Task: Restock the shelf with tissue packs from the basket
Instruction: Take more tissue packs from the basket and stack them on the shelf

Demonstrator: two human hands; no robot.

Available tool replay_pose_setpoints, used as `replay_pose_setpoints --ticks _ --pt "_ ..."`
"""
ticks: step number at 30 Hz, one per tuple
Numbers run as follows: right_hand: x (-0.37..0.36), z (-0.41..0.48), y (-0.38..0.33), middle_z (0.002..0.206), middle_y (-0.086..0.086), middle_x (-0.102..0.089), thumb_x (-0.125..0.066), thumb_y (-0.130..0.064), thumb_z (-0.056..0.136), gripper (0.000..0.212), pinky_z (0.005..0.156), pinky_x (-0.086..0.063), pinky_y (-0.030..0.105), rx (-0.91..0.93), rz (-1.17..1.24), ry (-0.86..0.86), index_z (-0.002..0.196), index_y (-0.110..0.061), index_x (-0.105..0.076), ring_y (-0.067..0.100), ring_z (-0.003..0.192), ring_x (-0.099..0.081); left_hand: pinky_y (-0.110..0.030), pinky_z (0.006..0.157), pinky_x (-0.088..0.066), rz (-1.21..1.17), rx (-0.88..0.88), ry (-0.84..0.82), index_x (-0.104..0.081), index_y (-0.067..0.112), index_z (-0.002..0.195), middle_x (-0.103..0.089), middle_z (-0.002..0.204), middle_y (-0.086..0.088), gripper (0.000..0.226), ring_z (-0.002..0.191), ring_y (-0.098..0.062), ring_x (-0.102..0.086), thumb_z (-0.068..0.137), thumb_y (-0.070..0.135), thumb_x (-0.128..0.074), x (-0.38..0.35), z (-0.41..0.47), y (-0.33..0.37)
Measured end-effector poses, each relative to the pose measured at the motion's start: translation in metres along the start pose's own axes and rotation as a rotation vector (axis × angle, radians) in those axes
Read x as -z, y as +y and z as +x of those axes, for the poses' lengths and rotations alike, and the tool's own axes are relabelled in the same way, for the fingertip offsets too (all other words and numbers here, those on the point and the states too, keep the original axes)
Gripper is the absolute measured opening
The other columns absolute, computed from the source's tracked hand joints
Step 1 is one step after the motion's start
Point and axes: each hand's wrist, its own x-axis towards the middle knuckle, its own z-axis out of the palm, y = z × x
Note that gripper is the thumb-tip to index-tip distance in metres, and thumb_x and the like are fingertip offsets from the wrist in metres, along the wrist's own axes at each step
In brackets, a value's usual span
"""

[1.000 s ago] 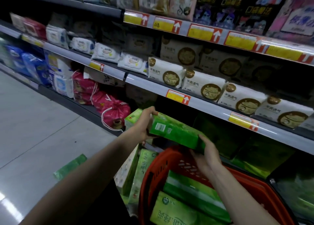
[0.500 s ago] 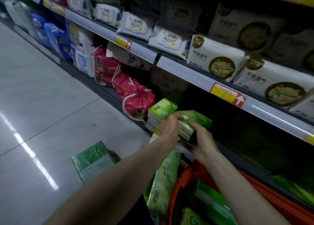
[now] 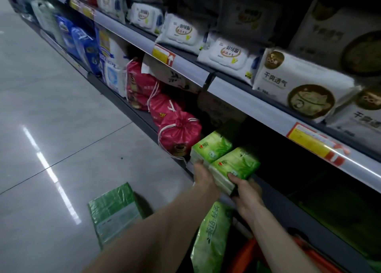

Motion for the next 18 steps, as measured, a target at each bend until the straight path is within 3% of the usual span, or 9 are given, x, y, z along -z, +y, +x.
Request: replay_pose_setpoints --ticks 3,5,7,9,12,14,18 --pt "-0.008 0.009 0.003 0.121 0.004 -0.072 -0.093 -0.020 0.078 0.050 0.097 -0.059 0.050 0.074 -0.078 0.108 0.120 -0.027 -0.066 0.029 0.103 -0.070 -0.038 0.092 -0.043 -0.081 0.031 -0.002 -0.052 0.008 0.147 -0.064 0.116 -0.013 0.062 0.097 -0.030 -0.059 0.104 0.050 -0.035 -0.005 0.002 -0.002" --pt "-0.011 0.016 0.002 0.127 0.007 -0.070 -0.092 -0.022 0.080 0.063 0.099 -0.058 0.048 0.090 -0.084 0.181 0.136 -0.022 -0.062 0.031 0.110 -0.069 -0.041 0.093 -0.052 -0.138 0.054 0.072 -0.060 0.012 0.140 -0.068 0.123 -0.013 0.070 0.102 -0.032 -0.065 0.090 0.060 -0.046 -0.006 0.013 -0.008" --pt "-0.012 0.023 0.001 0.139 0.012 -0.065 -0.092 -0.027 0.080 0.081 0.103 -0.056 0.052 0.044 -0.063 0.229 0.151 -0.015 -0.053 0.035 0.120 -0.067 -0.036 0.075 -0.055 -0.186 0.069 0.130 -0.065 0.011 0.128 -0.069 0.109 -0.011 0.060 0.088 -0.029 -0.067 0.092 0.057 -0.048 -0.007 0.014 -0.006" --pt "-0.012 0.028 0.000 0.143 0.013 -0.063 -0.088 -0.030 0.085 0.077 0.104 -0.055 0.051 0.033 -0.082 0.230 0.152 -0.017 -0.053 0.036 0.122 -0.066 -0.030 0.068 -0.047 -0.175 0.042 0.117 -0.063 0.009 0.130 -0.068 0.113 -0.011 0.057 0.084 -0.024 -0.062 0.102 0.052 -0.041 -0.008 0.009 0.000" --pt "-0.011 0.029 0.001 0.148 0.010 -0.059 -0.082 -0.032 0.090 0.067 0.107 -0.053 0.048 0.040 -0.135 0.220 0.150 -0.022 -0.055 0.035 0.127 -0.062 -0.034 0.080 -0.050 -0.208 0.039 0.097 -0.061 0.007 0.135 -0.066 0.125 -0.013 0.066 0.097 -0.025 -0.063 0.101 0.059 -0.040 -0.006 0.003 0.006" --pt "-0.010 0.030 0.004 0.149 0.009 -0.058 -0.080 -0.033 0.091 0.061 0.109 -0.051 0.050 0.042 -0.178 0.232 0.147 -0.020 -0.058 0.035 0.129 -0.060 -0.040 0.099 -0.050 -0.229 0.077 0.065 -0.060 0.004 0.133 -0.063 0.131 -0.016 0.068 0.117 -0.030 -0.062 0.101 0.061 -0.041 -0.004 0.002 0.007" --pt "-0.007 0.032 0.003 0.132 0.009 -0.068 -0.079 -0.032 0.089 0.038 0.104 -0.054 0.050 -0.011 -0.203 0.227 0.122 -0.015 -0.072 0.033 0.113 -0.063 -0.046 0.117 -0.040 -0.218 0.109 0.013 -0.058 0.003 0.136 -0.058 0.143 -0.016 0.070 0.135 -0.031 -0.052 0.103 0.062 -0.036 0.000 0.002 0.009"
